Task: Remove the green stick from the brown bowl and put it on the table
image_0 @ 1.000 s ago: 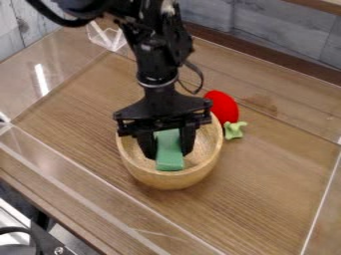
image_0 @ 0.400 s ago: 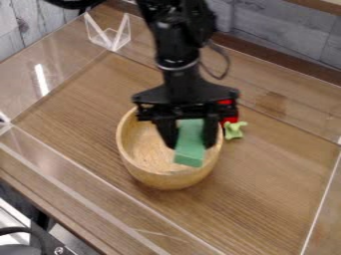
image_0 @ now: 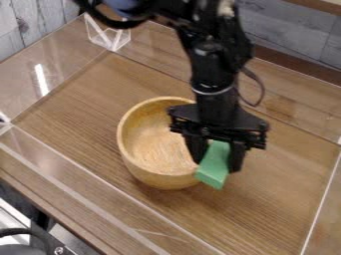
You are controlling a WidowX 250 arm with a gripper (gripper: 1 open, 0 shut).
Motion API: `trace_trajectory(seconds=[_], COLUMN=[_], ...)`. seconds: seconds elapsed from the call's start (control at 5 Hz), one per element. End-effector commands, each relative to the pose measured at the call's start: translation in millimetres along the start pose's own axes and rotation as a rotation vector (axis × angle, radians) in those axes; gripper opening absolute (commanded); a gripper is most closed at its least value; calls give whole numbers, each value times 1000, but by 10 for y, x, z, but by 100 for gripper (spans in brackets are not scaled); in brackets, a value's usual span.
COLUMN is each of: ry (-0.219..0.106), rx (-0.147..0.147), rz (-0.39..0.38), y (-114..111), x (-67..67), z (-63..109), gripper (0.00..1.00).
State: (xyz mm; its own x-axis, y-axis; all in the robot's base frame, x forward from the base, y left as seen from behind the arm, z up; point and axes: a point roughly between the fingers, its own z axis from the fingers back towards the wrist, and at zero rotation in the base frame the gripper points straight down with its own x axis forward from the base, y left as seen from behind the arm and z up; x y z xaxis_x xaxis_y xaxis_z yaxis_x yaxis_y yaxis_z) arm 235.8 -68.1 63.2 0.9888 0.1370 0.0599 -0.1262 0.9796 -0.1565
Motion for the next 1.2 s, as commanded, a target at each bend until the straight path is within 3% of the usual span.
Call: trace_trajectory(seconds=[0.0, 0.2, 0.6, 1.0], ry=[-13, 6, -1, 12], rx=[-25, -31, -17, -11], rz=[-116, -201, -105, -148], y=[-205, -357, -453, -552], x=[57, 20, 133, 97], z=[-105, -290, -429, -536], gripper=[0, 0, 0, 0])
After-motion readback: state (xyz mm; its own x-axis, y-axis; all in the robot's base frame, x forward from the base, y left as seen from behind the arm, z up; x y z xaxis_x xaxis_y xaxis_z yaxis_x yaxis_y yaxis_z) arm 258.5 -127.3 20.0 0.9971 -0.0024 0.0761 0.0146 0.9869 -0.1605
